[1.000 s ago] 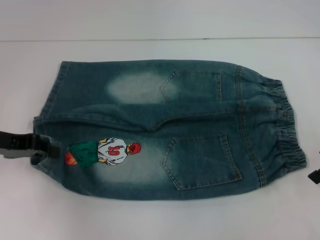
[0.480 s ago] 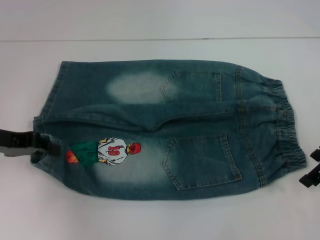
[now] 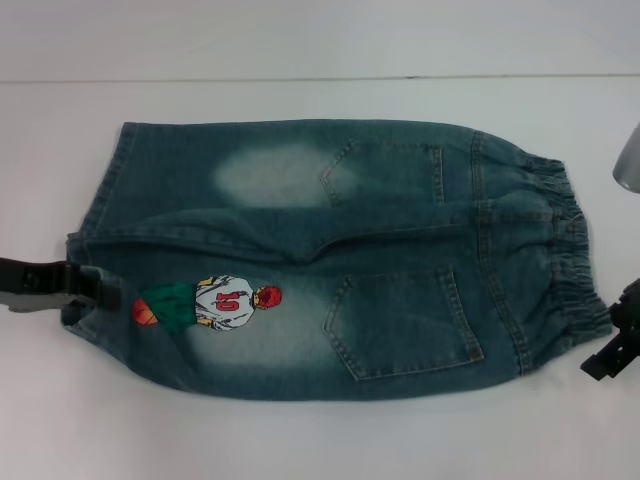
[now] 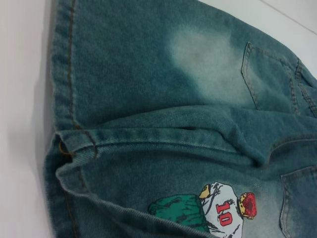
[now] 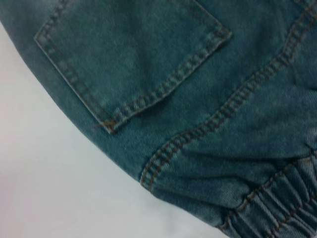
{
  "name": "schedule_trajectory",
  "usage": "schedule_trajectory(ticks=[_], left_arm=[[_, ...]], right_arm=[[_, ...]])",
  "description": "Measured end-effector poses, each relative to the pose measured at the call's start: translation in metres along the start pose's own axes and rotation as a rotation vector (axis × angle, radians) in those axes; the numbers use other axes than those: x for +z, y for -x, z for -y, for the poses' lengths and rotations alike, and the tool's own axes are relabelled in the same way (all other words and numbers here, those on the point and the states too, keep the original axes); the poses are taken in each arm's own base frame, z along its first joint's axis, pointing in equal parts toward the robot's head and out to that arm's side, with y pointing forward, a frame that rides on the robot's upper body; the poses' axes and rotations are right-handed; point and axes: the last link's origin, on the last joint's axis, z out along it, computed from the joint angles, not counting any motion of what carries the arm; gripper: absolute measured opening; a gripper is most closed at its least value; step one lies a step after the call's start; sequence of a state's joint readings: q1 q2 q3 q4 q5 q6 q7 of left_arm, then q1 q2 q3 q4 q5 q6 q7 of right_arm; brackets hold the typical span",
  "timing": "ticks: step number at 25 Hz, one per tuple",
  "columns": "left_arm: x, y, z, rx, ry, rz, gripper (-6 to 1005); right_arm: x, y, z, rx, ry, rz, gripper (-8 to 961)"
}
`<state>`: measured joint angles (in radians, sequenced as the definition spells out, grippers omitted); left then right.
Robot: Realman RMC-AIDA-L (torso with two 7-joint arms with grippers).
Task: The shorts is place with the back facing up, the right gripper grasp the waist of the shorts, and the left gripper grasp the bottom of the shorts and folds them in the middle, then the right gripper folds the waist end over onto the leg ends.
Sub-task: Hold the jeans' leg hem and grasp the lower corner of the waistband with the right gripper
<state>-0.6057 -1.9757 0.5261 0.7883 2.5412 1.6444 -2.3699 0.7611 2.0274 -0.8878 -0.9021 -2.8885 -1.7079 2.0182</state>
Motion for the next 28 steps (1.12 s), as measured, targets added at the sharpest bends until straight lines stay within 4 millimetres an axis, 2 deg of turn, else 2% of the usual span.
schedule_trajectory(ticks=[13, 25, 28], left_arm=[[0.001, 0.001, 0.0, 0.006, 0.002, -0.001, 32], [0.002, 0.002, 0.0, 0.007, 0.003, 0.0, 31], [0.002, 0.002, 0.0, 0.007, 0.003, 0.0, 31]], right_arm=[[-0.01, 0.015, -0.002, -0.031, 0.004, 0.081, 927], [-0.013, 0.018, -0.003, -0.066, -0.015, 0.103, 917], [-0.012, 0.019, -0.005, -0.069, -0.011, 0.102, 807]])
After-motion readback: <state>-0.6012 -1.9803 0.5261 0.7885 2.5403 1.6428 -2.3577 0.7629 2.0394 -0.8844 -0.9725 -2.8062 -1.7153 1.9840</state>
